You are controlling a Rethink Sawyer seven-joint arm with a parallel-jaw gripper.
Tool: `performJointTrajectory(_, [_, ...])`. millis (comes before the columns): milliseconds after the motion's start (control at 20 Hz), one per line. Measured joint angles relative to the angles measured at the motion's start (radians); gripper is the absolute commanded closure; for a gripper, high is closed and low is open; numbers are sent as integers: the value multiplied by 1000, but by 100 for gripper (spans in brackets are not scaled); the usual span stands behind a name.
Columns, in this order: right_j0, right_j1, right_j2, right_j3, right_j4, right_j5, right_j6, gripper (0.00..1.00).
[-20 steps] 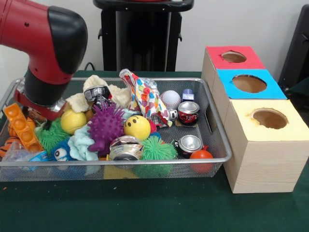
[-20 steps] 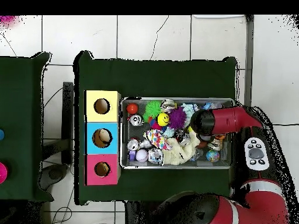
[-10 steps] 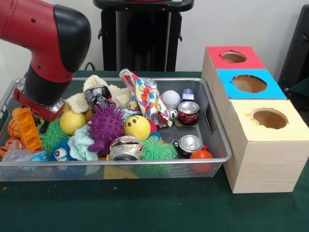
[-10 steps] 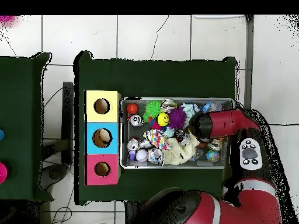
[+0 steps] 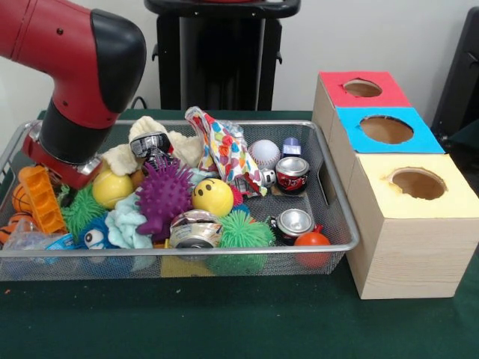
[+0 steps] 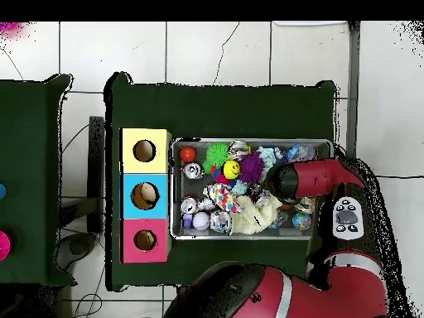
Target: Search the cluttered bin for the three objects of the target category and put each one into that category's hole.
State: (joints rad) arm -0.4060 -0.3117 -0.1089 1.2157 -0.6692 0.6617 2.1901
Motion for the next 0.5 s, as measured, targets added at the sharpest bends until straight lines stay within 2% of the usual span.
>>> performJointTrajectory(500, [20,22,-54,-7,64,-68,0,0])
